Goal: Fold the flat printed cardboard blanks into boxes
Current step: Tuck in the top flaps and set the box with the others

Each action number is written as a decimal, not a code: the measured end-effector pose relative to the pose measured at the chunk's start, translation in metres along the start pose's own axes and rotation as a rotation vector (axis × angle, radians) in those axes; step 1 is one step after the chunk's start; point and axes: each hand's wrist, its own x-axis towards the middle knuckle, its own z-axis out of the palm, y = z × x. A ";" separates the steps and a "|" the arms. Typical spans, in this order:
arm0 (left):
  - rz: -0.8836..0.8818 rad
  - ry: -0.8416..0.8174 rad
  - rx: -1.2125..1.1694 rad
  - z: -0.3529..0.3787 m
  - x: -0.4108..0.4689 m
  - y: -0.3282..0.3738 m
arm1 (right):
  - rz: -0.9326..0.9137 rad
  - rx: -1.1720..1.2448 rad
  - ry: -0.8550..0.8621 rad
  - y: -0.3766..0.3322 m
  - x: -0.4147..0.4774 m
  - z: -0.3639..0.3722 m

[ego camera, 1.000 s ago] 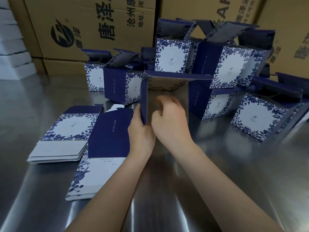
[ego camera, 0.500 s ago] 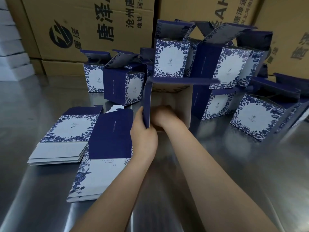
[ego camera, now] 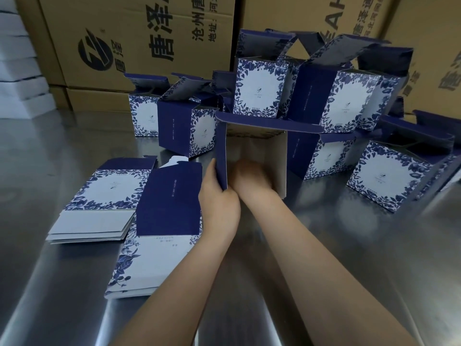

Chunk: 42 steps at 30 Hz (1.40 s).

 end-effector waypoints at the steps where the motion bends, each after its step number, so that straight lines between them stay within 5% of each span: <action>1: -0.002 0.001 0.007 0.000 0.000 0.000 | -0.001 0.001 -0.007 0.000 -0.002 -0.001; 8: 0.001 -0.027 0.031 0.001 -0.001 -0.001 | 0.005 -0.010 -0.164 0.000 -0.001 -0.002; 19: -0.007 -0.026 0.051 -0.001 -0.002 0.000 | -0.043 -0.059 -0.153 0.003 -0.004 0.001; 24: 0.003 0.000 0.023 -0.001 -0.001 -0.001 | -0.044 -0.031 0.017 0.004 -0.005 0.006; 32: 0.000 -0.015 0.042 -0.002 0.000 -0.001 | -0.081 -0.089 -0.176 0.001 -0.007 -0.001; 38: 0.005 -0.009 0.029 -0.002 0.002 -0.002 | -0.169 -0.084 -0.008 0.002 0.000 0.000; 42: -0.010 -0.014 0.047 -0.002 0.003 -0.002 | -0.214 -0.168 -0.083 -0.001 0.010 0.001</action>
